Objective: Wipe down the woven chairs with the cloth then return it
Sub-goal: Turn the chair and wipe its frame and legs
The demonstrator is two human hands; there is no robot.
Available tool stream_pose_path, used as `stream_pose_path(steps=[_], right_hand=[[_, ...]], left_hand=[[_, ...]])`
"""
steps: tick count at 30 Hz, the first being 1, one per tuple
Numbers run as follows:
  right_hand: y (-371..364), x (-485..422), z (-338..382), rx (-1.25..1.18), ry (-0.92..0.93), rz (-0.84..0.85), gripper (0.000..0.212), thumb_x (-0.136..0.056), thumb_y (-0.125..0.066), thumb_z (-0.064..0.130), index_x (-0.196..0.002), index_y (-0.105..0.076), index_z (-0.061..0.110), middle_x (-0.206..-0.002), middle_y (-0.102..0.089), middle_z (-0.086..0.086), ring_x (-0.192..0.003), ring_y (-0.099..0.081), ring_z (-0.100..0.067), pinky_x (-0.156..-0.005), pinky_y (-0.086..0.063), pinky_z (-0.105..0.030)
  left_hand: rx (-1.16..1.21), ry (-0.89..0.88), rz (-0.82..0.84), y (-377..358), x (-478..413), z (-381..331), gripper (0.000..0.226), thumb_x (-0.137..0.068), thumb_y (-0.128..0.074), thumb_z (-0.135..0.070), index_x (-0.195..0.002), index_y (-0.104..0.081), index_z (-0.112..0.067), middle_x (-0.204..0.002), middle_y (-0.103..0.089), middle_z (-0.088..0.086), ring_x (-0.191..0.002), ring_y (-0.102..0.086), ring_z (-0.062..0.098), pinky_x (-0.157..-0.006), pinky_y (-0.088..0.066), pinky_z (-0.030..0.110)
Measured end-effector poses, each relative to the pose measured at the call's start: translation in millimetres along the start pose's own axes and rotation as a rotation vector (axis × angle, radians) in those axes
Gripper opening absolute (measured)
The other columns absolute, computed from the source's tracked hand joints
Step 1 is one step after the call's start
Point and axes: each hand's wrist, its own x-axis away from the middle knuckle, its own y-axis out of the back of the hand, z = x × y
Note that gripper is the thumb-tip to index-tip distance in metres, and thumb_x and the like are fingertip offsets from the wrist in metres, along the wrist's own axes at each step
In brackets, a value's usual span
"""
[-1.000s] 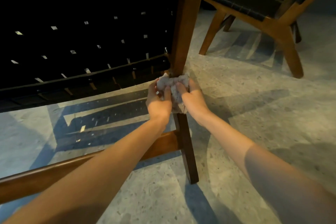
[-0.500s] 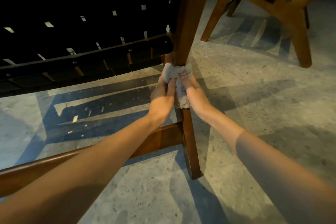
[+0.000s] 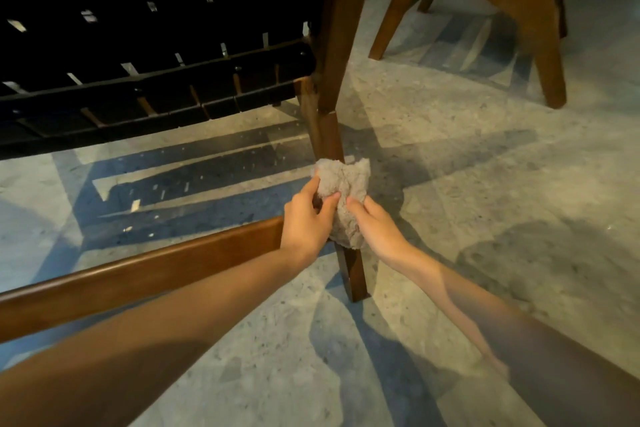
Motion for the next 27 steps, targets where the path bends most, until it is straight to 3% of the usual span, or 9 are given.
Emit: stream_pose_path(steps=[3, 7, 11, 13, 15, 18, 20, 23, 27], right_hand=[[6.3, 10.0, -3.4, 0.011, 0.041, 0.003, 0.031, -0.1, -0.044, 0.032, -0.13, -0.054, 0.03, -0.126, -0.061, 0.007, -0.119, -0.054, -0.012, -0.106, -0.04, -0.041], [11.2, 27.7, -15.6, 0.101, 0.047, -0.018, 0.02, -0.099, -0.046, 0.029, -0.111, -0.061, 0.025, -0.108, -0.068, 0.002, -0.103, -0.062, -0.014, -0.097, -0.047, -0.045], [11.7, 41.3, -25.7, 0.096, 0.051, -0.021, 0.019, -0.099, -0.047, 0.027, -0.111, -0.062, 0.028, -0.108, -0.069, -0.001, -0.102, -0.063, -0.013, -0.092, -0.048, -0.038], [12.3, 45.7, -30.5, 0.102, 0.057, -0.01, 0.018, -0.099, -0.047, 0.027, -0.107, -0.061, 0.035, -0.104, -0.069, 0.007, -0.098, -0.062, -0.003, -0.086, -0.049, -0.028], [13.4, 49.6, -40.0, 0.143, 0.04, -0.012, 0.017, -0.098, -0.048, 0.024, -0.102, -0.065, 0.024, -0.095, -0.07, 0.001, -0.089, -0.065, -0.012, -0.078, -0.049, -0.032], [15.6, 59.4, -60.8, 0.197, 0.037, -0.002, 0.013, -0.096, -0.052, 0.018, -0.09, -0.063, 0.017, -0.073, -0.063, 0.007, -0.067, -0.056, -0.007, -0.065, -0.043, -0.028], [13.2, 67.4, -70.6, 0.19, 0.024, 0.03, 0.013, -0.098, -0.051, 0.022, -0.102, -0.063, 0.024, -0.085, -0.066, 0.017, -0.077, -0.059, 0.003, -0.07, -0.046, -0.02], [6.6, 67.8, -68.6, 0.118, 0.05, 0.05, 0.033, -0.1, -0.046, 0.024, -0.132, -0.051, 0.023, -0.125, -0.061, 0.008, -0.116, -0.056, -0.005, -0.098, -0.044, -0.026], [-0.3, 47.1, -42.3, 0.027, 0.167, 0.043, 0.048, -0.102, -0.04, 0.021, -0.148, -0.028, 0.025, -0.143, -0.045, 0.009, -0.129, -0.042, 0.004, -0.108, -0.032, -0.015]], left_hand=[[0.02, 0.005, -0.015, -4.9, 12.3, -0.5, 0.048, -0.094, -0.056, -0.019, -0.141, -0.044, -0.017, -0.115, -0.063, -0.007, -0.085, -0.056, -0.008, -0.074, -0.048, 0.006], [0.05, -0.074, -0.037, -13.5, 38.1, 0.6, 0.058, -0.091, -0.059, -0.011, -0.144, -0.036, -0.019, -0.141, -0.049, -0.003, -0.126, -0.048, 0.008, -0.101, -0.045, 0.026], [0.067, -0.111, -0.105, -25.5, 52.9, 1.6, 0.057, -0.09, -0.06, -0.004, -0.142, -0.039, -0.016, -0.146, -0.041, -0.003, -0.136, -0.037, 0.01, -0.109, -0.038, 0.035], [0.082, -0.086, -0.116, -30.6, 58.7, 4.4, 0.056, -0.09, -0.06, -0.005, -0.141, -0.04, -0.017, -0.144, -0.044, -0.004, -0.132, -0.039, 0.005, -0.107, -0.039, 0.025], [0.073, -0.018, -0.082, -37.2, 72.6, 14.2, 0.053, -0.092, -0.059, -0.009, -0.14, -0.042, -0.021, -0.138, -0.052, -0.003, -0.118, -0.048, -0.003, -0.094, -0.042, 0.01], [0.047, 0.139, -0.036, -45.5, 98.2, 34.6, 0.048, -0.093, -0.058, -0.014, -0.139, -0.045, -0.019, -0.117, -0.065, -0.003, -0.088, -0.057, -0.008, -0.077, -0.045, 0.007], [0.051, 0.216, -0.036, -46.4, 102.9, 45.9, 0.044, -0.093, -0.059, -0.017, -0.136, -0.05, -0.015, -0.113, -0.066, -0.004, -0.081, -0.056, -0.011, -0.074, -0.041, 0.002], [0.081, 0.259, -0.017, -49.0, 97.9, 50.0, 0.04, -0.094, -0.056, -0.023, -0.133, -0.053, -0.012, -0.117, -0.065, -0.002, -0.102, -0.058, 0.005, -0.085, -0.043, 0.014], [0.165, 0.264, -0.047, -57.8, 76.5, 43.6, 0.034, -0.098, -0.049, -0.025, -0.128, -0.055, -0.012, -0.107, -0.06, -0.008, -0.105, -0.057, 0.01, -0.07, -0.036, -0.004]])
